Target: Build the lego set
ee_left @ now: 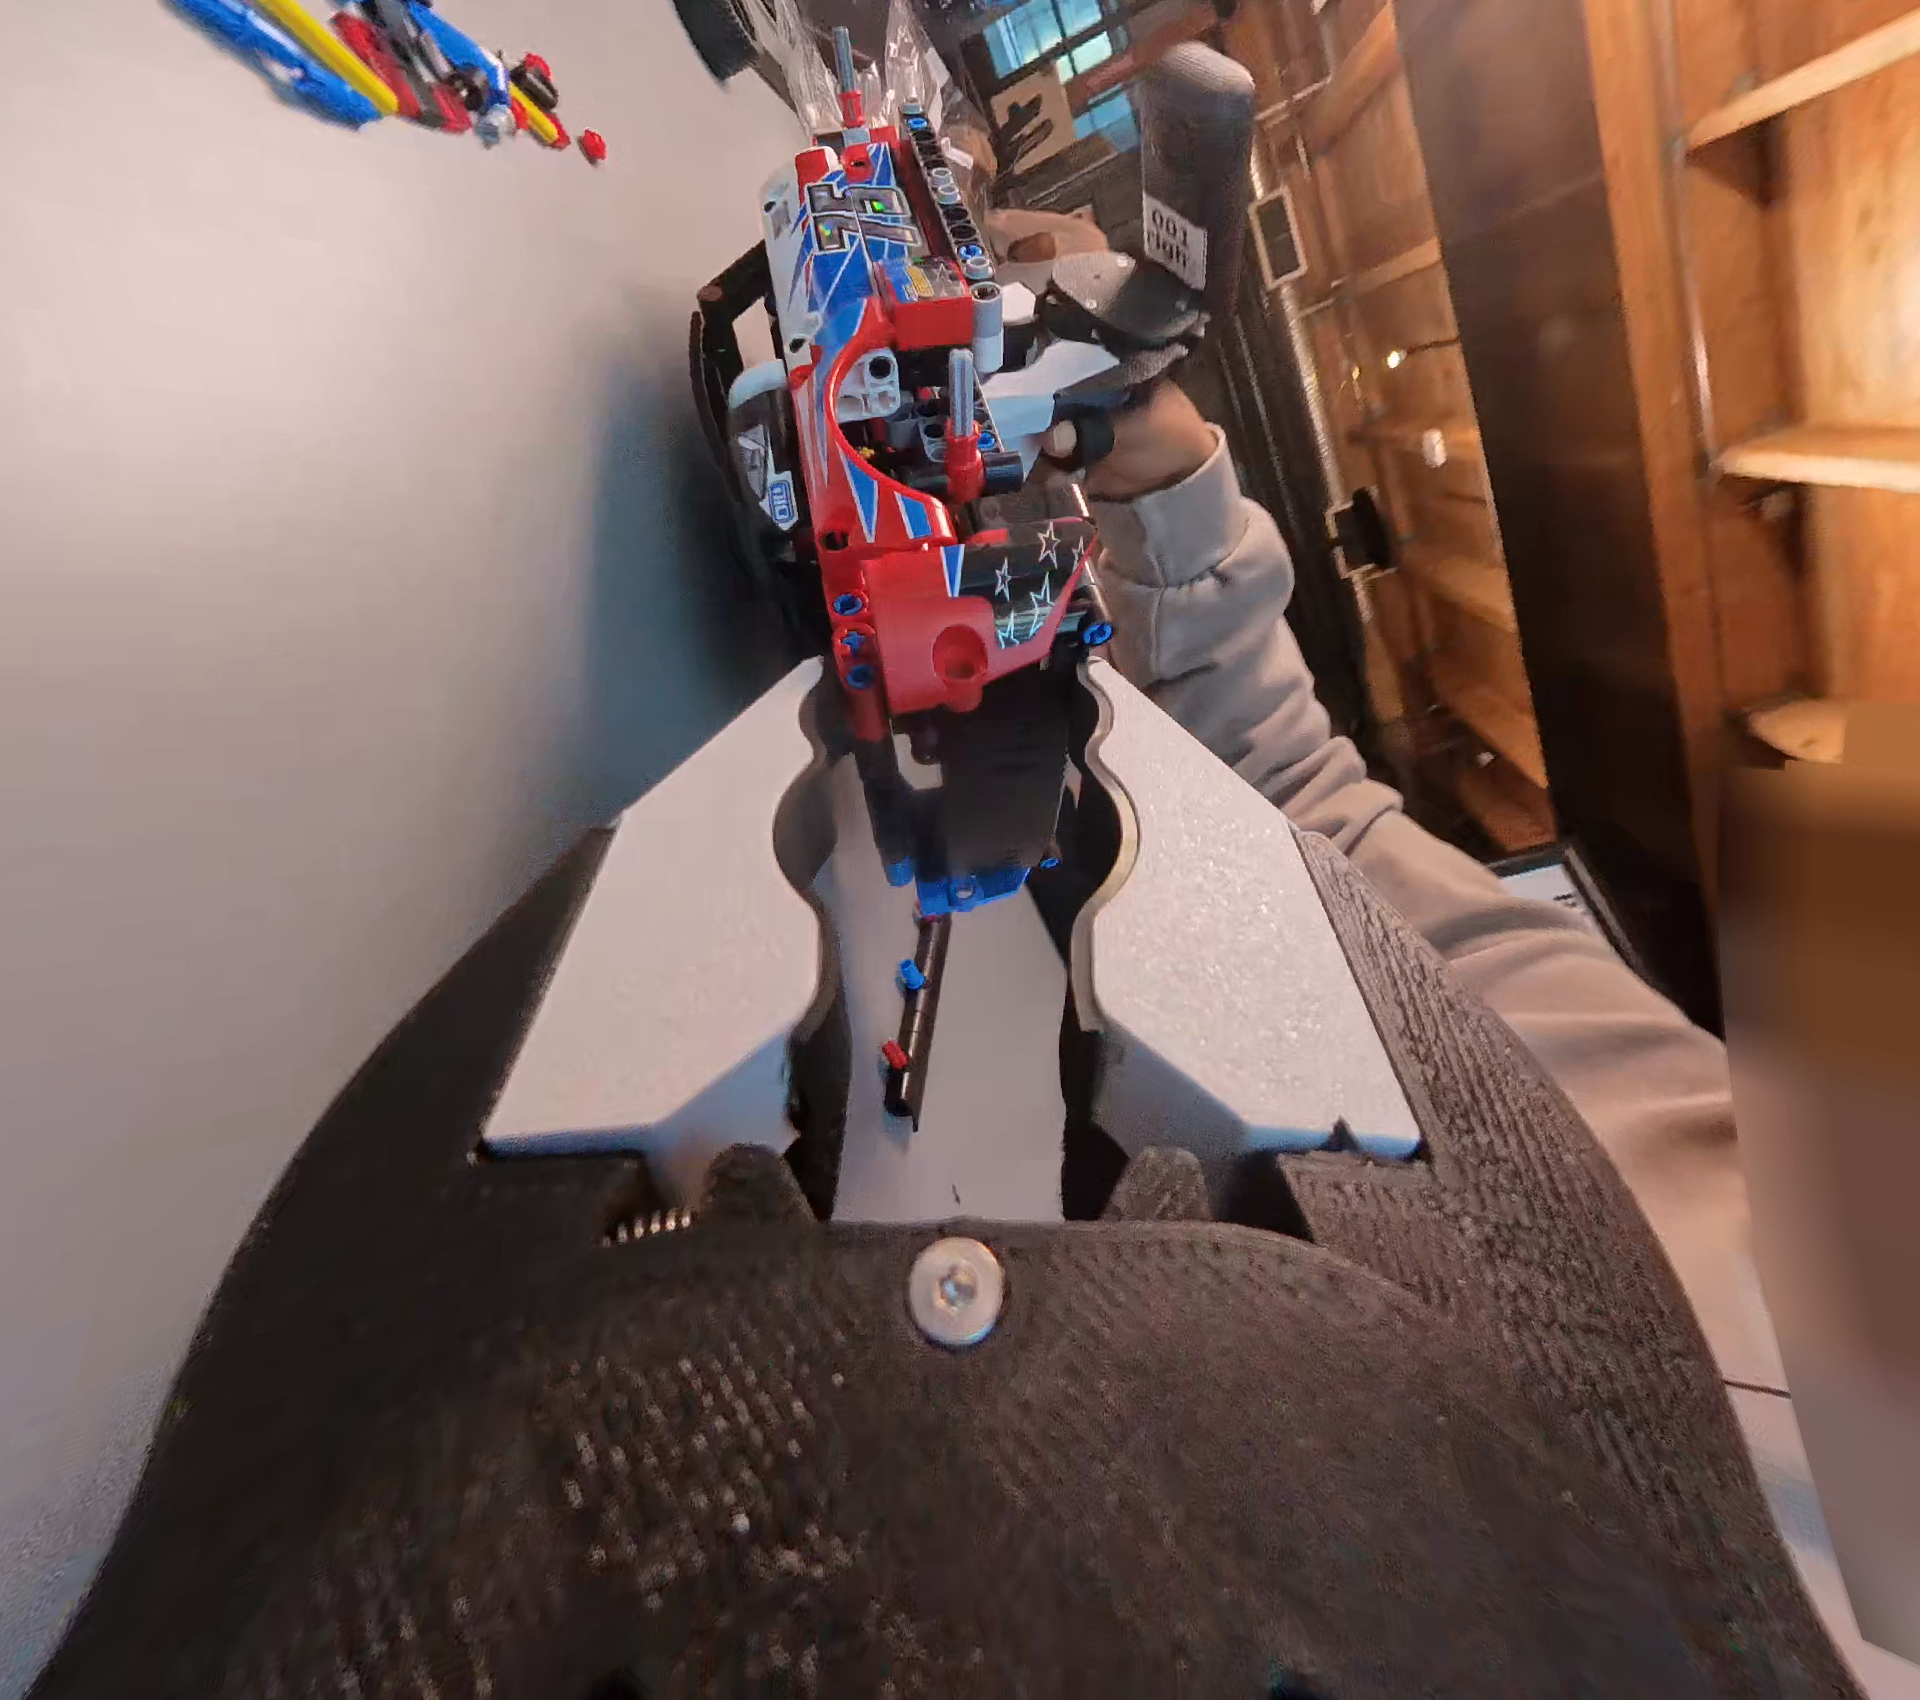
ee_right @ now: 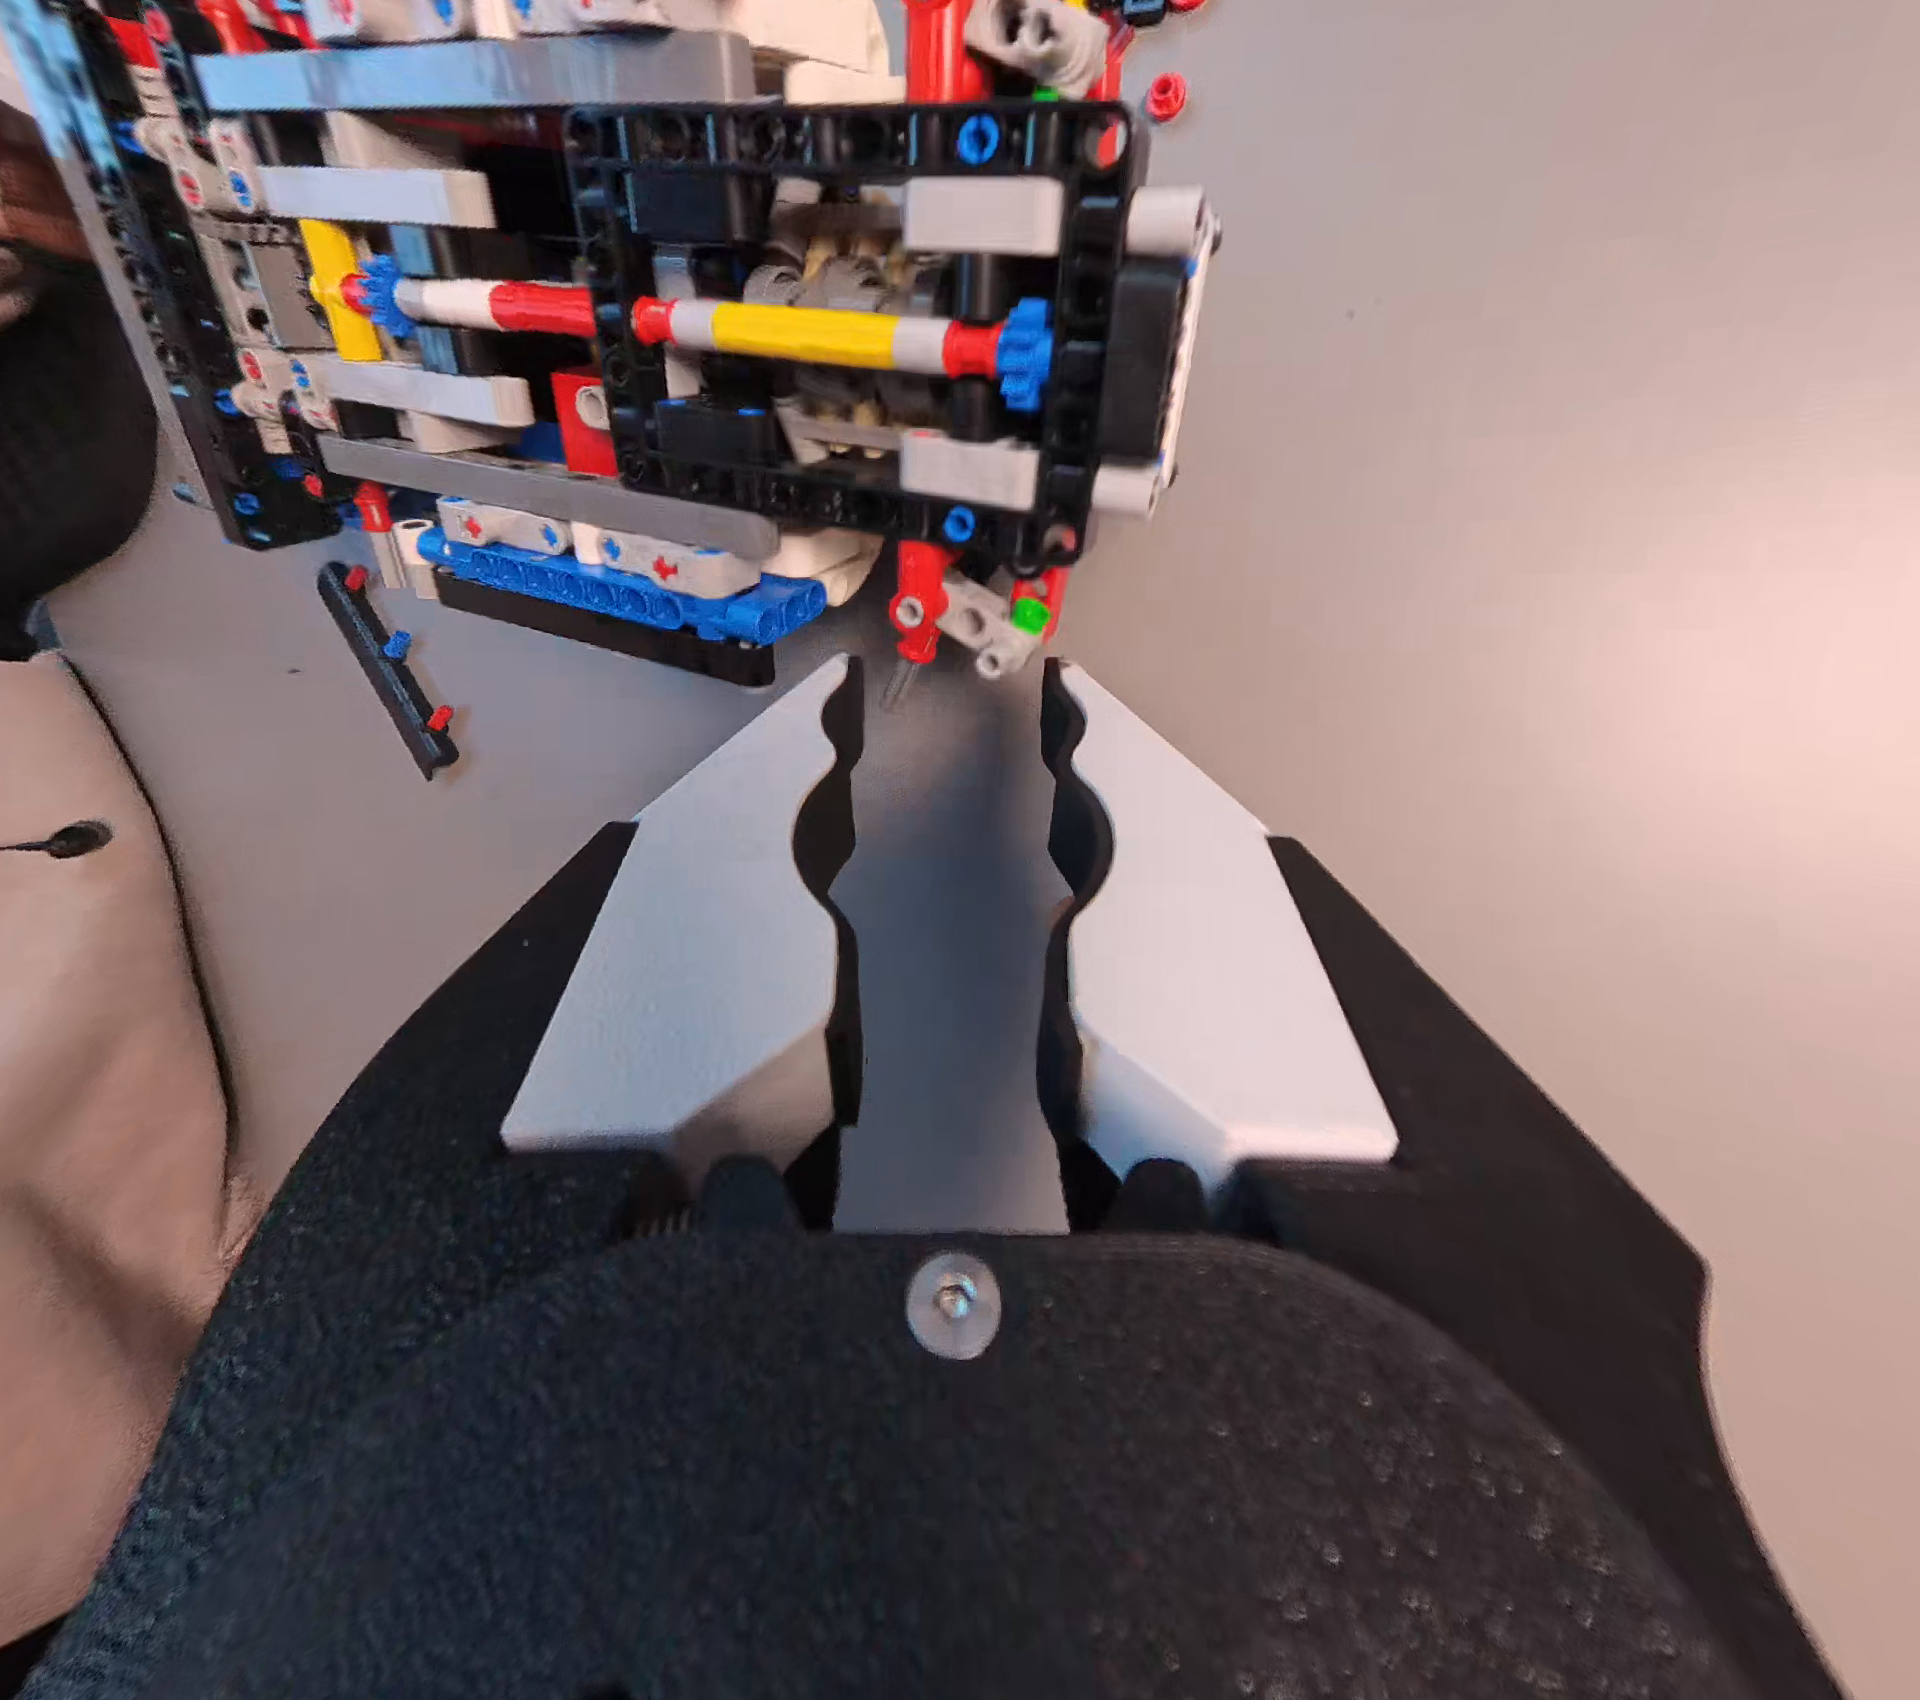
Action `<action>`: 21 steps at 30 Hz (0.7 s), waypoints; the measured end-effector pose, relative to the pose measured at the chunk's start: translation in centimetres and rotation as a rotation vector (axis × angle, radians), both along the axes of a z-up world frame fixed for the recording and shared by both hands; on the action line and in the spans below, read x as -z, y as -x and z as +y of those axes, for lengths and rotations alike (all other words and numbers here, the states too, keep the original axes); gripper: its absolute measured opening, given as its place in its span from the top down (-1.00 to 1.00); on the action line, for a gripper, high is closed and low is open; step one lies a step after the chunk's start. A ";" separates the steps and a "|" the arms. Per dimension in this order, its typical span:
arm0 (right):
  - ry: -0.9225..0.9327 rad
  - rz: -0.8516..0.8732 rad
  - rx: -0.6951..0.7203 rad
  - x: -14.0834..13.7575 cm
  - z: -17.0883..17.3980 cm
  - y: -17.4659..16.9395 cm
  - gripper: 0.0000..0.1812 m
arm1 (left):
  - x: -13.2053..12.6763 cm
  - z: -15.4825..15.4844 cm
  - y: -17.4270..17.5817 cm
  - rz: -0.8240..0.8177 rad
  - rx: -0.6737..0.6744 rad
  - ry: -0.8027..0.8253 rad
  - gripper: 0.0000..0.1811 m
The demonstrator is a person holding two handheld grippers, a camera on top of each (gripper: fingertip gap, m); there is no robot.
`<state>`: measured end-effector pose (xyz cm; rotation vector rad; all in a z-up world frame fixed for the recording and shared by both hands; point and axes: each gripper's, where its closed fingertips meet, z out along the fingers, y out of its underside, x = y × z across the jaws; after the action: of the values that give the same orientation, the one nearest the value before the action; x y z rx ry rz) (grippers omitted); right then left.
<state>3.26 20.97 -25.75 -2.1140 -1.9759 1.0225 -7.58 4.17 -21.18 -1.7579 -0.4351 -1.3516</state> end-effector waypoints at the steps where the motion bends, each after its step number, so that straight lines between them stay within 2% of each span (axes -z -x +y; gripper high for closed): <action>1: 0.007 0.038 0.011 -0.2 -0.2 0.1 0.61 | 0.3 -0.1 0.2 -0.045 -0.011 0.012 0.54; 5: -0.037 0.180 0.061 -0.9 -1.4 -0.3 0.40 | 0.9 -0.5 0.0 -0.106 -0.032 0.048 0.53; 9: -0.084 0.275 0.060 -1.1 -4.4 -1.0 0.35 | 1.8 -1.1 -1.4 -0.071 0.010 0.090 0.48; 14: -0.076 0.333 0.011 -1.3 -8.4 -1.0 0.34 | 2.8 -1.7 -2.3 0.121 0.067 0.107 0.44; 18: -0.076 0.354 -0.008 -1.3 -10.1 -0.8 0.36 | 3.2 -2.4 -2.1 0.216 0.078 0.108 0.40; 21: -0.119 0.378 -0.040 -1.4 -10.9 -0.9 0.37 | 3.4 -3.7 -2.2 0.323 0.138 0.099 0.37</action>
<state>4.16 10.03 -24.39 -1.6784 -1.8461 1.1753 -5.35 0.49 -24.54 -2.0763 -0.2073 -1.1250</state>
